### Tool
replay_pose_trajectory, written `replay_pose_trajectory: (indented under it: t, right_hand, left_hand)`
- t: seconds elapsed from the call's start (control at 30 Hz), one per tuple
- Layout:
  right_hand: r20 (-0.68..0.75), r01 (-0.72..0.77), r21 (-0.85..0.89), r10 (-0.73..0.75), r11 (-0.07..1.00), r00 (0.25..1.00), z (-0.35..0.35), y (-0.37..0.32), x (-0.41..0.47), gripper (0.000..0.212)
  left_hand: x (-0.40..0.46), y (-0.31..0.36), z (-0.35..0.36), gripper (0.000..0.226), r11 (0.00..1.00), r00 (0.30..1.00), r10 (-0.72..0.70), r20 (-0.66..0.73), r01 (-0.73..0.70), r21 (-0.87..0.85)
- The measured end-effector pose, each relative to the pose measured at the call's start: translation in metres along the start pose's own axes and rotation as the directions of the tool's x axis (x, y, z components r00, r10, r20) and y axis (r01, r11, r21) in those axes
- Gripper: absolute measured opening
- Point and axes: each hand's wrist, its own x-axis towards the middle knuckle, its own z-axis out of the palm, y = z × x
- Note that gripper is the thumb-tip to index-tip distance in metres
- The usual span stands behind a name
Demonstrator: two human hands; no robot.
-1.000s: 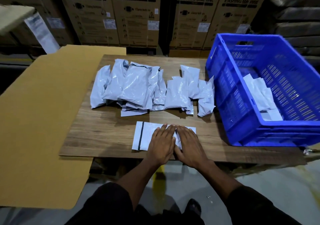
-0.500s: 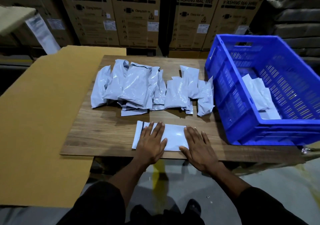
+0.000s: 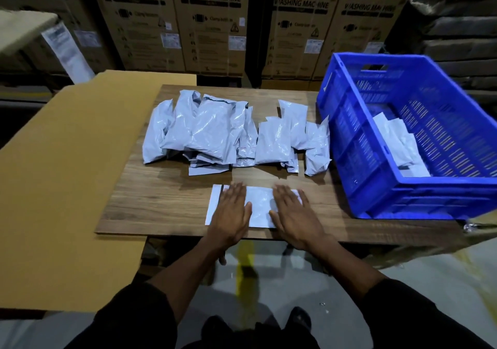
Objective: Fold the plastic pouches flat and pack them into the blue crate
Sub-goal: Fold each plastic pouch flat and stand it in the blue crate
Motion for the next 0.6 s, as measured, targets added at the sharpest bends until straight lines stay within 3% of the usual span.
replay_pose_trajectory:
  t: [0.13, 0.33, 0.6]
  right_hand:
    - [0.007, 0.076, 0.0, -0.076, 0.997, 0.997, 0.014, -0.029, 0.016, 0.062]
    - [0.036, 0.007, -0.028, -0.006, 1.0, 0.999, 0.022, -0.024, 0.014, 0.06]
    - [0.06, -0.043, -0.002, 0.043, 0.999, 0.997, 0.021, -0.001, 0.009, 0.068]
  left_hand:
    - [0.002, 0.017, 0.012, 0.073, 0.99, 0.998, -0.043, 0.047, 0.049, -0.129]
    - [-0.012, -0.002, 0.021, 0.056, 0.985, 0.998, 0.028, -0.059, -0.018, 0.174]
    - [-0.015, -0.008, 0.016, 0.055, 0.982, 0.994, -0.016, -0.11, 0.036, 0.185]
